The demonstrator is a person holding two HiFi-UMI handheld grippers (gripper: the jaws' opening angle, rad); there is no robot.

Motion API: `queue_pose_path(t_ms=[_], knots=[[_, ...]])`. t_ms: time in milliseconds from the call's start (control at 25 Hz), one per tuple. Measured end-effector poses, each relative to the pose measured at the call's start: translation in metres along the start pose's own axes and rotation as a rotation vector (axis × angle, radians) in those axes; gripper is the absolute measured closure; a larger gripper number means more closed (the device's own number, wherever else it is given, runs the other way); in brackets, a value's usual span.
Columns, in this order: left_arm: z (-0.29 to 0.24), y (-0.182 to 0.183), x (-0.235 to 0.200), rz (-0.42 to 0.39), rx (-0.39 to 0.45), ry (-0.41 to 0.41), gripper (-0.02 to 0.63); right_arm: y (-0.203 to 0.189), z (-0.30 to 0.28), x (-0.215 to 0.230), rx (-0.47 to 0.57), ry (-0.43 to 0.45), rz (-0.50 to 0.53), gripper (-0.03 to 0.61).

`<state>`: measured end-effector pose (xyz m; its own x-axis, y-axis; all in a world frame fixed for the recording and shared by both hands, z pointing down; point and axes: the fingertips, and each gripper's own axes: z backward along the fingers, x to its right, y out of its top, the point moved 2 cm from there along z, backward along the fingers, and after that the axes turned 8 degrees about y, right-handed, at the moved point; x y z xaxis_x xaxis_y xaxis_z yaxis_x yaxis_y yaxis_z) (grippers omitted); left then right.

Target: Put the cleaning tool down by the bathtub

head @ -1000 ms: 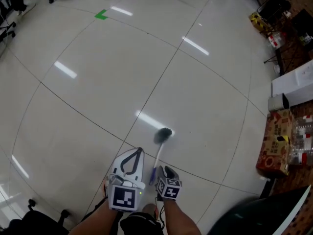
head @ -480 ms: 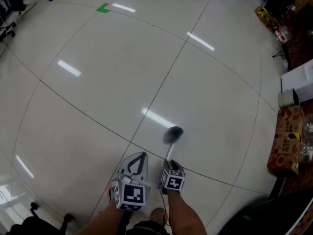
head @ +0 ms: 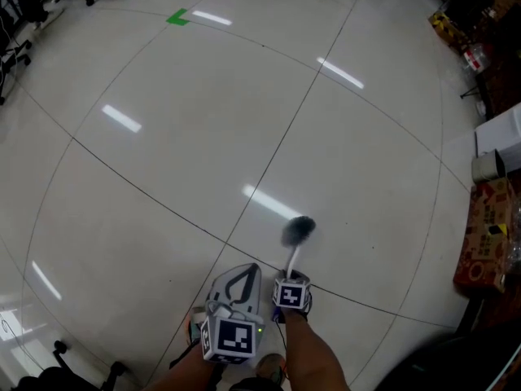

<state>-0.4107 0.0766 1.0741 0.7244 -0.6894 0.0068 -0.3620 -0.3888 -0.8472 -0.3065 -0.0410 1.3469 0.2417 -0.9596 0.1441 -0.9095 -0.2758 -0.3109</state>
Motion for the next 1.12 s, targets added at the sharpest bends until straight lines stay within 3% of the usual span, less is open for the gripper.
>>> queue_pose_path(t_ms=[200, 400, 560, 640, 840, 1120], knots=[[0.003, 0.001, 0.006, -0.004, 0.001, -0.005, 0.609, -0.009, 0.012, 0.002, 0.019, 0.037, -0.119, 0.495], [0.015, 0.017, -0.004, -0.012, 0.009, 0.016, 0.609, 0.006, 0.078, -0.003, 0.109, 0.106, -0.184, 0.497], [0.043, 0.031, -0.023, 0.042, -0.019, 0.078, 0.609, 0.021, 0.150, -0.011, 0.171, 0.143, -0.149, 0.499], [0.063, 0.042, -0.015, 0.047, -0.051, 0.070, 0.609, 0.027, 0.189, -0.010, 0.186, 0.143, -0.133, 0.499], [0.117, 0.102, 0.018, 0.019, -0.076, 0.008, 0.609, 0.057, 0.296, -0.014, 0.259, 0.146, -0.148, 0.499], [0.177, 0.224, 0.065, -0.025, -0.027, -0.048, 0.609, 0.088, 0.461, -0.028, 0.371, 0.180, -0.124, 0.499]])
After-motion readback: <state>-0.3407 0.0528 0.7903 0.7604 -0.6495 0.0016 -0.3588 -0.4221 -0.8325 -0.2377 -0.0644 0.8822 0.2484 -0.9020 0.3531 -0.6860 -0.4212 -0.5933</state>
